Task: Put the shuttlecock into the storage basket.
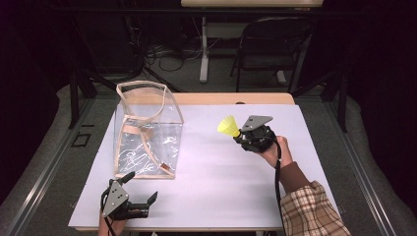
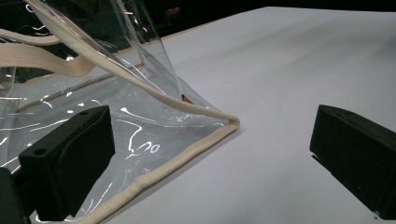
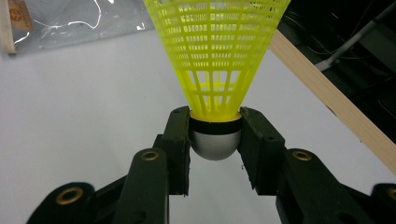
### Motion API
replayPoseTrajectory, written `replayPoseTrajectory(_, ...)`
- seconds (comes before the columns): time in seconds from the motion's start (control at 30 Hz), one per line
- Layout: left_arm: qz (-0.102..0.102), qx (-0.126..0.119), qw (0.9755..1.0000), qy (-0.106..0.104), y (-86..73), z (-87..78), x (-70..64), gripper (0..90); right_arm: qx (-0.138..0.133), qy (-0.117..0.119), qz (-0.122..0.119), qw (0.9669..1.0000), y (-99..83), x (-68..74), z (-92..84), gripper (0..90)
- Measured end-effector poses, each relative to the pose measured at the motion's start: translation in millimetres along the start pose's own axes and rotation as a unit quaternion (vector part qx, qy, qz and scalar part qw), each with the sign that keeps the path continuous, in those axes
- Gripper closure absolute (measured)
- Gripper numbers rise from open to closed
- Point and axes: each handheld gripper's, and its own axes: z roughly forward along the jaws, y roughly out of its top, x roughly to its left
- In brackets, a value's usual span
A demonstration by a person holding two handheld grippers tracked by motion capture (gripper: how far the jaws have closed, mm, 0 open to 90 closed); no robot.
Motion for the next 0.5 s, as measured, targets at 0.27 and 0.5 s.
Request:
replayPoseTrajectory(0.27, 0.0, -0.001, 1.0, 0.0, 0.1, -0.4, 0.1, 0.0, -0.006, 0.001, -0.002, 1.0, 9.4, 3.2, 2.9, 64.9)
replayPoseTrajectory(0.5, 0.001, 0.0, 1.0, 0.0, 0.1, -0.5, 0.0, 0.0, -0.011, 0.001, -0.002, 0.9999, 15.7, 4.5, 3.0, 64.9)
